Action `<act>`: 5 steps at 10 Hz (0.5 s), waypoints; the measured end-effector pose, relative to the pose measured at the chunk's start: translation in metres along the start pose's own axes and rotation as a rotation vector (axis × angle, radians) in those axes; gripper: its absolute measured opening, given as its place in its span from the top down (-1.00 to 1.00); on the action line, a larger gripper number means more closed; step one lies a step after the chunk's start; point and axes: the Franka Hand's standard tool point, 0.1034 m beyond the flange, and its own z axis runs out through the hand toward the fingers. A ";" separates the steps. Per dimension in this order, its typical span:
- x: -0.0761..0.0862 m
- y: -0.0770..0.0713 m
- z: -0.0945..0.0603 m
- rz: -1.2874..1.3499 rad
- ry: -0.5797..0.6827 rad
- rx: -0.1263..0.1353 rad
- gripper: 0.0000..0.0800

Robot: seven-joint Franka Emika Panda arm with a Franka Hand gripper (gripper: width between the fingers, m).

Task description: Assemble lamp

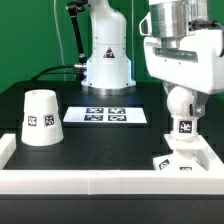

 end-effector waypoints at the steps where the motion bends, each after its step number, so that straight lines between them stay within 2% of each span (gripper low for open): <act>1: -0.001 0.000 0.000 0.031 -0.003 0.001 -0.45; 2: -0.003 0.000 0.000 0.042 -0.008 0.002 -0.60; 3: -0.003 0.000 0.000 -0.008 -0.008 0.002 -0.60; 4: -0.005 0.000 0.000 -0.039 -0.008 0.002 -0.72; 5: -0.008 0.000 0.001 -0.142 -0.003 -0.001 -0.72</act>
Offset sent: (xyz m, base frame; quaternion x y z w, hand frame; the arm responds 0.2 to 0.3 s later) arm -0.0025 0.0014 0.0033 -0.0075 0.0147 -0.0825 0.9965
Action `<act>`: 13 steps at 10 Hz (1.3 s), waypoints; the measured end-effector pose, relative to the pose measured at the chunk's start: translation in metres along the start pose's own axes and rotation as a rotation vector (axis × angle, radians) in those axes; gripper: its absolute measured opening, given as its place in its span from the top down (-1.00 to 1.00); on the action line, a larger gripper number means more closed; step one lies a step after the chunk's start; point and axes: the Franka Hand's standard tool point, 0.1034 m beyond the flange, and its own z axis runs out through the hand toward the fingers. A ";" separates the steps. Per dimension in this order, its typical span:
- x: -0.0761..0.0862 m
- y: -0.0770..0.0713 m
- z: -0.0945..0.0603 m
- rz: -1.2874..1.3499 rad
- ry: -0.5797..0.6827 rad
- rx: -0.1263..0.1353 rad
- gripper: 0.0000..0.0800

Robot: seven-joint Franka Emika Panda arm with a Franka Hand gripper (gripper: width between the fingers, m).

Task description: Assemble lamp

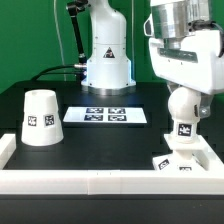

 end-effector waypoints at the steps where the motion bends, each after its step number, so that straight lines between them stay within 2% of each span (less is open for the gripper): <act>1: 0.000 0.000 0.000 -0.148 0.004 -0.002 -0.74; 3: -0.001 0.000 0.000 -0.393 0.005 -0.004 -0.75; 8: 0.000 0.000 0.001 -0.747 0.004 -0.005 -0.75; 9: 0.001 0.000 0.000 -0.881 0.016 -0.015 -0.75; 10: 0.005 -0.001 -0.001 -1.085 0.049 -0.037 -0.75; 13: 0.009 -0.005 -0.004 -1.469 0.070 -0.057 -0.75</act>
Offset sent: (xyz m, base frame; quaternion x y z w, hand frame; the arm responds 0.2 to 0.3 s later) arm 0.0008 -0.0055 0.0019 -0.0197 0.0157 -0.2375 0.9711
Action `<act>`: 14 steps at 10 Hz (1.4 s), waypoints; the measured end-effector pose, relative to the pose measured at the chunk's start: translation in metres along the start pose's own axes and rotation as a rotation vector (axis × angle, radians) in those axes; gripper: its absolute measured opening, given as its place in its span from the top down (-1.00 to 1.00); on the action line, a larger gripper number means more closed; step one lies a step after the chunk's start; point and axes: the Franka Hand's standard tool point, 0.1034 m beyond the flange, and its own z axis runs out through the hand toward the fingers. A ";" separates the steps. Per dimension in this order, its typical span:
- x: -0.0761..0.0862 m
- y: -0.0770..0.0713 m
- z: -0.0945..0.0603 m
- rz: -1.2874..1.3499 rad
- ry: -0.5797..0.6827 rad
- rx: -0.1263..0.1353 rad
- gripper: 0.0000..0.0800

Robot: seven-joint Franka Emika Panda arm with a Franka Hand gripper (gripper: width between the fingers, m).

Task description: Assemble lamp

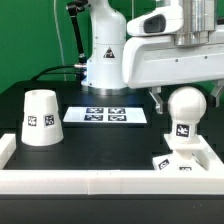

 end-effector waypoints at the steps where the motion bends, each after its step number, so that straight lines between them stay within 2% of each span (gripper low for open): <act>1: 0.002 0.000 0.000 -0.056 0.008 -0.001 -0.75; 3: 0.003 0.000 -0.001 -0.278 0.003 -0.013 -0.75; 4: 0.005 0.000 0.000 -0.397 -0.014 -0.029 -0.75; 9: 0.004 0.004 0.002 -0.786 -0.026 -0.041 -0.75; 12: 0.007 0.003 0.004 -1.096 -0.066 -0.067 -0.75; 14: 0.007 0.005 0.004 -1.171 -0.078 -0.078 -0.75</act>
Offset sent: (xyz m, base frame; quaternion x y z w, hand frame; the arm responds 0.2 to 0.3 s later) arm 0.0162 0.0093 0.0010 -0.0286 -0.0436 -0.3148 0.9477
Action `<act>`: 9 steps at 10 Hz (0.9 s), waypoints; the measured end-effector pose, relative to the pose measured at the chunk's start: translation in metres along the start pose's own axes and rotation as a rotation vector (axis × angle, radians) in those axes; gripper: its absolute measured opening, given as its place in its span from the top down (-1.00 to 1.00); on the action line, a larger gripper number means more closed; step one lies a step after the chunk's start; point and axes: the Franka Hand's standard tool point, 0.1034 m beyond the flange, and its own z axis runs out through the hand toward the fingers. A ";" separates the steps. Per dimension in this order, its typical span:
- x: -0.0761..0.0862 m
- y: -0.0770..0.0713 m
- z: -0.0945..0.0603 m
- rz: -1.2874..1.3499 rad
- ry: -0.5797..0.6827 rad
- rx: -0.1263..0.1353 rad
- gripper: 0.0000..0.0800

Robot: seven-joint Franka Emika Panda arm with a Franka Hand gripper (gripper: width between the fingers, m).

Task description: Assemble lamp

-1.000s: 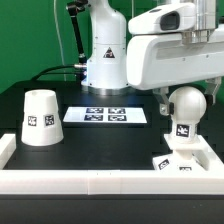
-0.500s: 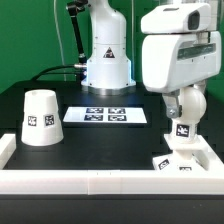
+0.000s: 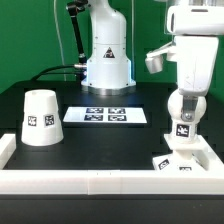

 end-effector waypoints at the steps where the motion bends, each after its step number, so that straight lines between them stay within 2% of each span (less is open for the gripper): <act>1: -0.001 0.000 0.000 -0.018 -0.003 -0.001 -0.69; 2: -0.001 0.000 0.000 -0.015 -0.003 -0.001 -0.69; 3: -0.002 0.000 0.000 -0.014 -0.003 -0.001 -0.44; 6: -0.002 0.000 0.000 0.017 -0.003 -0.001 -0.44; 9: -0.002 -0.001 0.000 0.350 -0.001 0.001 -0.44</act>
Offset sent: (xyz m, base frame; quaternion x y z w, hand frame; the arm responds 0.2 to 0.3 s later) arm 0.0000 0.0000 0.0000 0.0000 0.0000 0.0000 1.0000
